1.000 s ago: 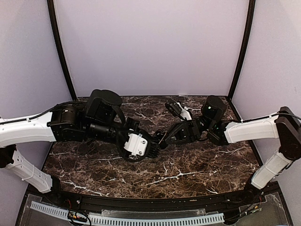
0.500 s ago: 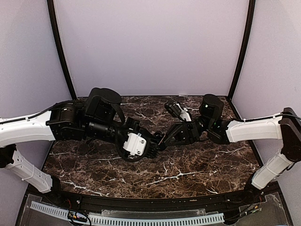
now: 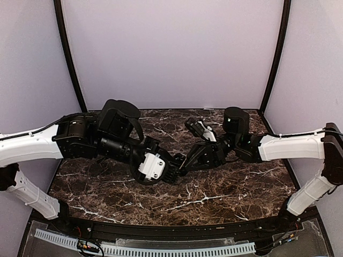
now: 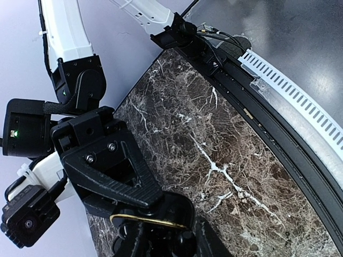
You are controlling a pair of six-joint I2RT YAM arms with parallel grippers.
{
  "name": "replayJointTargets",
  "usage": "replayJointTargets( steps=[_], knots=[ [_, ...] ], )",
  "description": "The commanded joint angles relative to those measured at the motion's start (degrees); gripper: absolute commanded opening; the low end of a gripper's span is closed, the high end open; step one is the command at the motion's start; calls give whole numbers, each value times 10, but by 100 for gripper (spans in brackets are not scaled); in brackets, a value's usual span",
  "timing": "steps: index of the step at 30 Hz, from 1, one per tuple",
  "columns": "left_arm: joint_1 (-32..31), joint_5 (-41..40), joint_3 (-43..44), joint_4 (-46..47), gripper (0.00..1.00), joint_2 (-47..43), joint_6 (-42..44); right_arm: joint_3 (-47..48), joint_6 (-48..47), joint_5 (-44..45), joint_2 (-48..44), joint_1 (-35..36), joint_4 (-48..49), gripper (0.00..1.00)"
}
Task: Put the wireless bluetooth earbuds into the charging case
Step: Adjust the left earbud in the left side groove of the charging case.
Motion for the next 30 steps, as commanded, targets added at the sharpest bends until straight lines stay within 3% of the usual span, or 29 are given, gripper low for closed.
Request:
replayJointTargets(
  steps=[1, 19, 23, 30],
  knots=[
    [-2, 28, 31, 7, 31, -6, -14, 15, -40, 8, -8, 10, -39, 0],
    [-1, -6, 17, 93, 35, -34, -78, 14, -51, 17, -21, 9, -35, 0],
    [1, -36, -4, 161, 43, -73, -163, 2, -24, 44, -46, -15, 22, 0],
    [8, -94, -81, 254, 78, -147, -319, -3, 63, 49, -72, -49, 183, 0]
  ],
)
